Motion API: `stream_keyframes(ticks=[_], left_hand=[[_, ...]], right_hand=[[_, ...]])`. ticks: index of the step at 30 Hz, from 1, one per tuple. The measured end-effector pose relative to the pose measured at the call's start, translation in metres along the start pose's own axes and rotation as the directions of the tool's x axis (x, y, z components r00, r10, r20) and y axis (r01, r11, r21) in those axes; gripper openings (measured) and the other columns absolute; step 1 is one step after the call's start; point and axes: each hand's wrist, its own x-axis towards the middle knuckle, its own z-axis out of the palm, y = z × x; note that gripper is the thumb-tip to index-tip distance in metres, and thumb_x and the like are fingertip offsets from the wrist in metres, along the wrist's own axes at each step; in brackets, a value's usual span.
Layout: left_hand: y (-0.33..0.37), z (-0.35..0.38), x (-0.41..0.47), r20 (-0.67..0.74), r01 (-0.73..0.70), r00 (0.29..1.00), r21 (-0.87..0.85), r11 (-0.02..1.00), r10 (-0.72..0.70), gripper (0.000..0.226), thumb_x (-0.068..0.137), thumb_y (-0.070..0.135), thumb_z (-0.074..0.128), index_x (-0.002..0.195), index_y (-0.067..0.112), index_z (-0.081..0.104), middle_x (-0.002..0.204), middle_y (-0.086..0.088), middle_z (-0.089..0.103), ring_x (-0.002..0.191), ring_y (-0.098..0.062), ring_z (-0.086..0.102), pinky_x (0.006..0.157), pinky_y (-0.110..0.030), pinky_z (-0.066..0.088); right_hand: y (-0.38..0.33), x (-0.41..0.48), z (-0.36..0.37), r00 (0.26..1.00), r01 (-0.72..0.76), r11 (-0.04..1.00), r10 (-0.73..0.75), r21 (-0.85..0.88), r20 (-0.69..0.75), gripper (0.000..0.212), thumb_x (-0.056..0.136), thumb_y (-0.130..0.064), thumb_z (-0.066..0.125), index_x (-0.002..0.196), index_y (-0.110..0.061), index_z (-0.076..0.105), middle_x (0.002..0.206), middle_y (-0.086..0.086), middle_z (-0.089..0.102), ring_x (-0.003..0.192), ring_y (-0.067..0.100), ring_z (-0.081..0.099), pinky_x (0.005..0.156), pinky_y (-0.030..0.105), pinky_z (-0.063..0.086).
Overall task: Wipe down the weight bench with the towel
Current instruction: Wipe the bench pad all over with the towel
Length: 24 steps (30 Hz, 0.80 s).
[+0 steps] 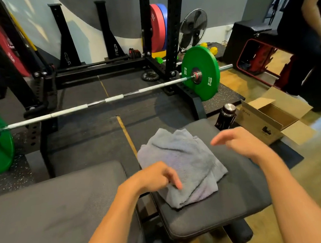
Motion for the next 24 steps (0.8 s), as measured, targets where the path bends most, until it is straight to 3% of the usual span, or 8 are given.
stream_keyframes(ticks=[2,4,5,8,12,14,17,24], left_hand=[[-0.007,-0.012,0.002,-0.329,0.009,0.940,-0.241,0.970,-0.091,0.042,0.077,-0.017,0.039,0.070,0.009,0.071,0.083,-0.016,0.074,0.080,-0.023,0.071,0.086,-0.038,0.057],[-0.027,-0.030,0.011,-0.658,0.072,0.718,-0.251,0.965,-0.225,0.038,0.079,-0.007,0.042,0.069,0.018,0.068,0.080,-0.010,0.074,0.079,-0.025,0.070,0.081,-0.036,0.056],[-0.039,-0.034,0.017,-0.715,0.166,0.648,-0.207,0.964,-0.264,0.033,0.082,0.000,0.045,0.077,0.023,0.068,0.088,-0.006,0.074,0.087,-0.024,0.068,0.082,-0.033,0.053],[-0.059,-0.023,0.033,-0.680,0.302,0.662,-0.143,0.943,-0.315,0.030,0.086,0.011,0.047,0.106,0.020,0.066,0.111,-0.006,0.067,0.107,-0.025,0.060,0.092,-0.035,0.046],[-0.067,-0.026,0.037,-0.775,0.188,0.580,-0.175,0.966,-0.253,0.028,0.084,0.008,0.047,0.088,0.024,0.069,0.090,0.001,0.070,0.093,-0.021,0.062,0.086,-0.034,0.049],[-0.077,-0.030,0.047,-0.770,0.198,0.601,-0.116,0.973,-0.214,0.028,0.089,0.010,0.045,0.097,0.022,0.069,0.104,-0.004,0.068,0.101,-0.023,0.061,0.090,-0.034,0.045],[-0.082,-0.034,0.068,-0.626,0.214,0.748,-0.083,0.973,-0.218,0.034,0.102,0.023,0.036,0.121,0.013,0.062,0.131,-0.010,0.059,0.122,-0.027,0.052,0.097,-0.029,0.036],[-0.105,-0.047,0.099,-0.458,-0.040,0.790,-0.702,0.711,-0.407,0.071,0.100,0.057,0.018,0.107,0.008,0.069,0.105,-0.009,0.071,0.105,-0.018,0.065,0.096,-0.028,0.048]], right_hand=[[-0.023,0.014,0.036,0.987,0.125,0.992,-0.128,-0.031,-0.102,0.033,0.087,-0.001,0.054,0.103,-0.023,0.073,0.105,-0.010,0.071,0.105,0.007,0.063,0.096,0.028,0.050],[-0.043,0.030,0.088,0.978,0.207,0.968,-0.209,-0.141,0.002,0.033,0.089,-0.039,0.058,0.121,-0.035,0.065,0.127,-0.015,0.062,0.124,0.009,0.052,0.106,0.041,0.042],[-0.050,0.036,0.116,0.978,0.202,0.947,-0.183,-0.251,0.096,0.049,0.087,-0.056,0.053,0.132,-0.038,0.055,0.143,-0.013,0.049,0.137,0.014,0.039,0.109,0.049,0.035],[-0.049,0.044,0.175,0.988,0.141,0.820,-0.080,-0.555,0.133,0.067,0.090,-0.070,0.032,0.150,-0.040,0.026,0.163,-0.003,0.014,0.150,0.023,0.005,0.109,0.063,0.014],[-0.022,0.019,0.180,0.967,0.116,0.773,-0.230,-0.624,-0.105,0.064,0.084,-0.065,0.025,0.136,-0.035,0.045,0.150,-0.003,0.041,0.139,0.025,0.033,0.094,0.054,0.029],[-0.005,0.000,0.179,0.919,0.120,0.738,-0.336,-0.663,-0.208,0.055,0.080,-0.064,0.040,0.122,-0.032,0.057,0.129,-0.004,0.056,0.118,0.025,0.051,0.082,0.048,0.035],[-0.001,-0.001,0.184,0.887,0.066,0.703,-0.366,-0.708,-0.281,0.051,0.078,-0.067,0.049,0.110,-0.030,0.063,0.106,0.000,0.061,0.093,0.028,0.055,0.073,0.044,0.034],[-0.024,0.088,0.201,0.850,0.074,0.694,-0.419,-0.716,-0.318,0.036,0.088,-0.056,0.045,0.095,-0.025,0.063,0.089,0.004,0.059,0.083,0.029,0.053,0.071,0.045,0.035]])
